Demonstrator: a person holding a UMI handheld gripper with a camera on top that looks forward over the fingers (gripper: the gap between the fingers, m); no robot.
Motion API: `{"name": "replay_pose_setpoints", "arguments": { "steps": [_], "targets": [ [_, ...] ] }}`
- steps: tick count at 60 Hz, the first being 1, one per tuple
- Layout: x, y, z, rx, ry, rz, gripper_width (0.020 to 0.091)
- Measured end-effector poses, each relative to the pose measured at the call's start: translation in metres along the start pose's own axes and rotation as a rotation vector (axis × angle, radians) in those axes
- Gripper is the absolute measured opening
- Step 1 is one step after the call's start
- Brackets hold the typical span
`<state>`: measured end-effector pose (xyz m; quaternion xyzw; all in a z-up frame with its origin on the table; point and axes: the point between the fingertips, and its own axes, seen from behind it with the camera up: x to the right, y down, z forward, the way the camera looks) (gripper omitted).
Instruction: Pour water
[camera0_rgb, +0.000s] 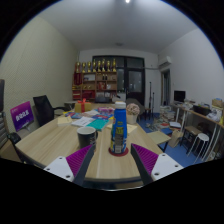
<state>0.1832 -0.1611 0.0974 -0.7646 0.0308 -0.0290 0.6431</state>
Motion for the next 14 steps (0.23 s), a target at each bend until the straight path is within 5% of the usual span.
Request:
{"name": "replay_pose_setpoints", "arguments": {
  "steps": [14],
  "targets": [
    [-0.036,0.015,-0.119,0.017,0.013,0.008,0.0829]
  ]
}}
